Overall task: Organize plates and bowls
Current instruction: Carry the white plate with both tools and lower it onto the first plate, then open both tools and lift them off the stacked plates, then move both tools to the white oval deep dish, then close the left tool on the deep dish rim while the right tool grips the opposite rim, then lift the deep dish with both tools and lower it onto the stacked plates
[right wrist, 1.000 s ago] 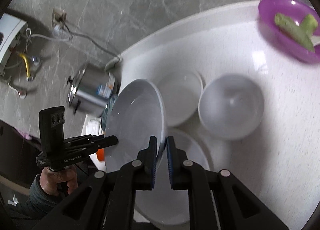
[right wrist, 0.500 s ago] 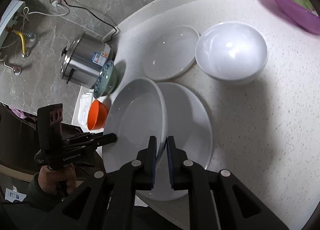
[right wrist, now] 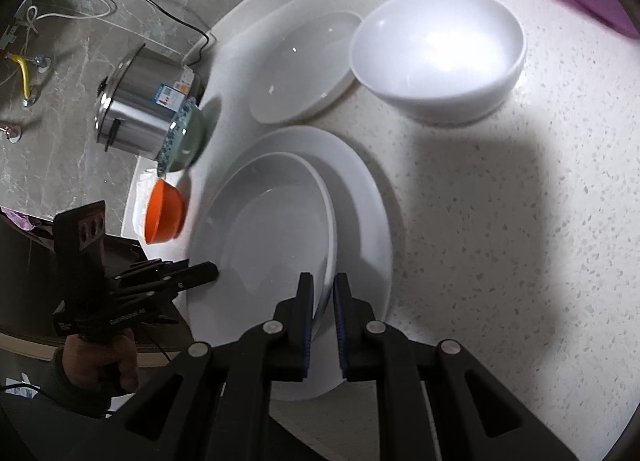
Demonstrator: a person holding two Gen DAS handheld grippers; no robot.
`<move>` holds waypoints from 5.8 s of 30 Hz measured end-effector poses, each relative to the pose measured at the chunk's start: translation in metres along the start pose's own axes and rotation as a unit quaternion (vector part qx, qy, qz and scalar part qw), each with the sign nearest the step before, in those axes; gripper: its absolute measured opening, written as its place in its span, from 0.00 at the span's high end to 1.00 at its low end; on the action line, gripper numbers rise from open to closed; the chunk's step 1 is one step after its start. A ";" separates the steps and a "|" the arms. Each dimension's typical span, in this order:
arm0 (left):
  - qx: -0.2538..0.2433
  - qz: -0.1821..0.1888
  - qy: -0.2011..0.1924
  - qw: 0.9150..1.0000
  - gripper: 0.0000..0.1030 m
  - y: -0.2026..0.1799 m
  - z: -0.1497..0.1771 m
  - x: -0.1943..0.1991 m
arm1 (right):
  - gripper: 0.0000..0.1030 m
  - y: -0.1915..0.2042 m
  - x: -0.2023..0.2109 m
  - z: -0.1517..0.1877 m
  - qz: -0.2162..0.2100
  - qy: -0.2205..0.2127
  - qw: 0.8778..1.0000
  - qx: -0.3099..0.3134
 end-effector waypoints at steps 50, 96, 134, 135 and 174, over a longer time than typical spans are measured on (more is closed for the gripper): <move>0.103 0.094 -0.077 0.987 0.00 0.044 -0.190 0.040 | 0.22 0.033 0.114 -0.174 -0.085 -0.059 0.991 0.079; 0.129 0.110 -0.007 0.986 0.51 0.060 -0.225 -0.051 | 0.71 -0.031 -0.044 -0.205 -0.019 0.175 0.984 0.026; 0.123 0.100 -0.011 0.987 0.91 0.061 -0.235 -0.044 | 0.91 -0.012 -0.041 -0.206 0.008 0.150 0.987 0.050; 0.123 0.102 -0.012 0.987 0.91 0.061 -0.236 -0.042 | 0.91 -0.011 -0.040 -0.206 0.008 0.149 0.988 0.049; 0.119 0.115 -0.015 0.986 0.91 0.011 -0.106 0.063 | 0.90 0.050 0.018 -0.119 -0.019 0.158 0.985 0.074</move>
Point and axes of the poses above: each gripper's, at about its wrist camera, not at the fingertips, and x roughly against the way its jaws point, y to its left, z to its underside, the point moved 7 cm from there along -x, roughly the way its jaws point, and after that the axes turned 3 degrees about -z, right-handed, at the moved point
